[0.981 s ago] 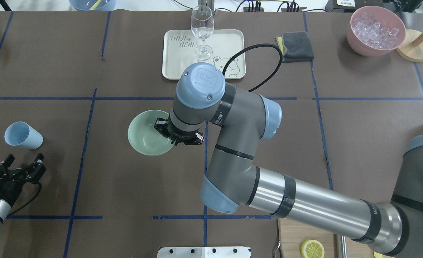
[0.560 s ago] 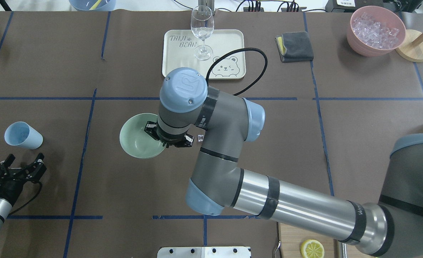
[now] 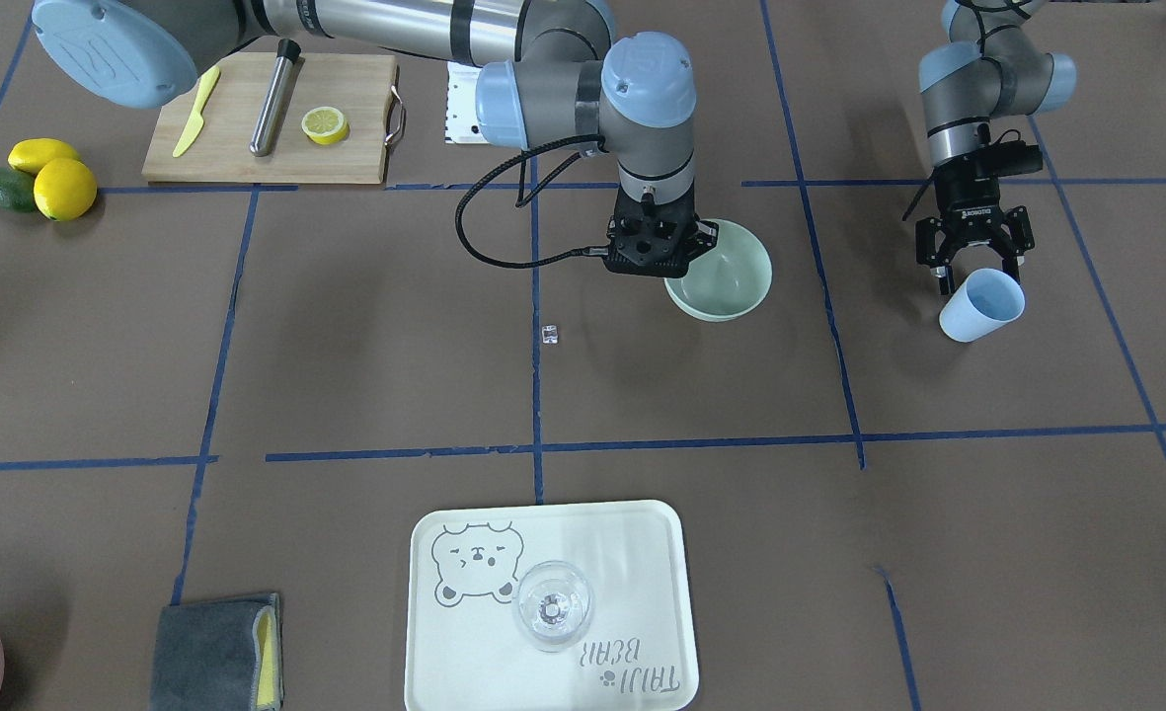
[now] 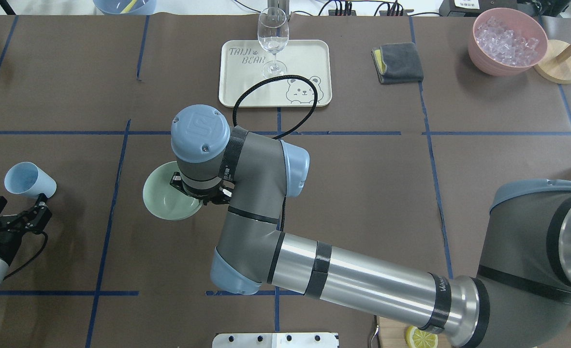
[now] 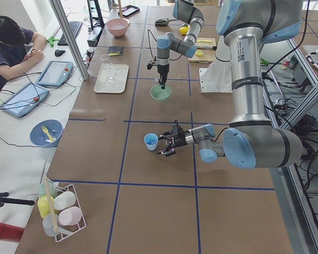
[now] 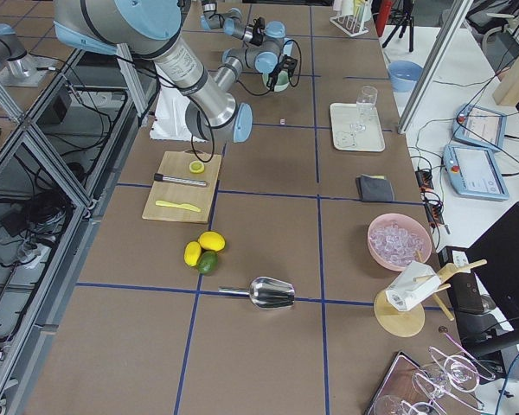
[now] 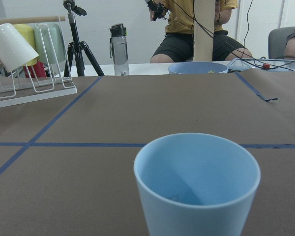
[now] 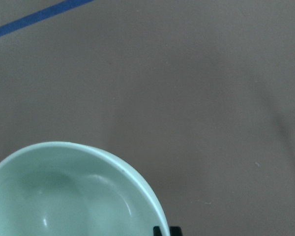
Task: Pour ice into bowl
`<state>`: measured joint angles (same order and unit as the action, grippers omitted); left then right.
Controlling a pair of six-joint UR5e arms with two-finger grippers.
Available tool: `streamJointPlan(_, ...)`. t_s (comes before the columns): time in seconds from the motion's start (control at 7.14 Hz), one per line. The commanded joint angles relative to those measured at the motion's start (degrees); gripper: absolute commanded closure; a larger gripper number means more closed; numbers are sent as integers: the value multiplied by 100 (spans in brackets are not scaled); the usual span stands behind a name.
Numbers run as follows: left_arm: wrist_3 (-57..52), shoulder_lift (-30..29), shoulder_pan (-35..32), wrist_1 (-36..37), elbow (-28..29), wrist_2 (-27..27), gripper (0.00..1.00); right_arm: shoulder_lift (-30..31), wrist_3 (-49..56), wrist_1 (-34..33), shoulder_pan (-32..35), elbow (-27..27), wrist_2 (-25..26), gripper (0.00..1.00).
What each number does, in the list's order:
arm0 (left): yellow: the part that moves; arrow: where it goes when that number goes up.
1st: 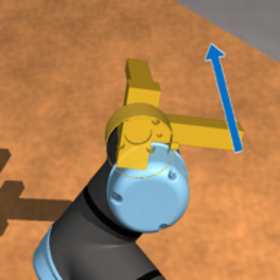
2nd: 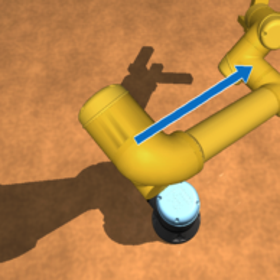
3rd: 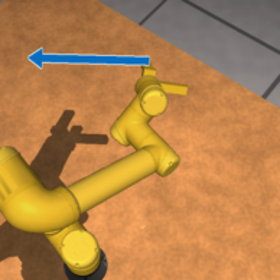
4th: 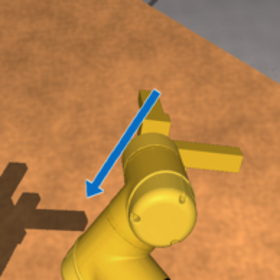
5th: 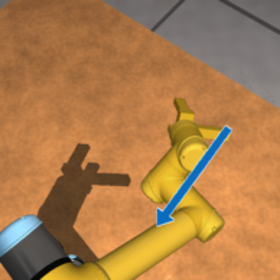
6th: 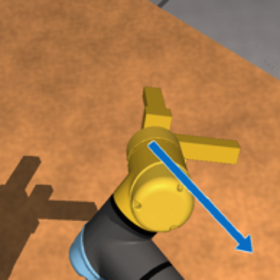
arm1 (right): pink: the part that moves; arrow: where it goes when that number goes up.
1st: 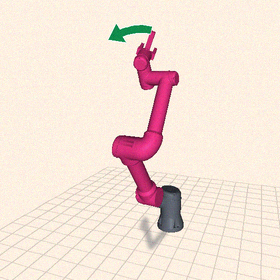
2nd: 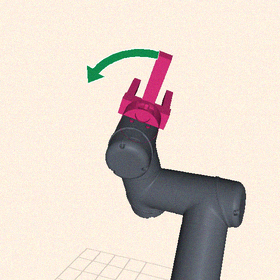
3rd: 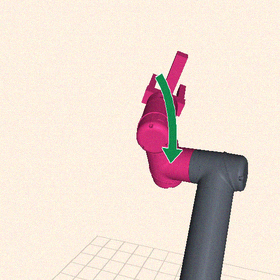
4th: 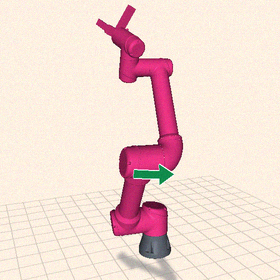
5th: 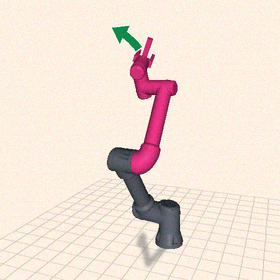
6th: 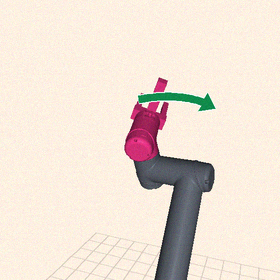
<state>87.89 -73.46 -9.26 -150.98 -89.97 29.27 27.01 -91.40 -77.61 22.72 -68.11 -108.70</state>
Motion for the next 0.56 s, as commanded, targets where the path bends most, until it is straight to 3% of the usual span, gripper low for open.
streamJointPlan(0.0, 0, -106, -15, -2, 14, 0, 0, -55, 17, 159, -31, 220, 120, 100)
streamJointPlan(0.42, -9, -247, -23, -2, 163, 0, 0, -38, 35, 168, -22, 351, 533, 100)
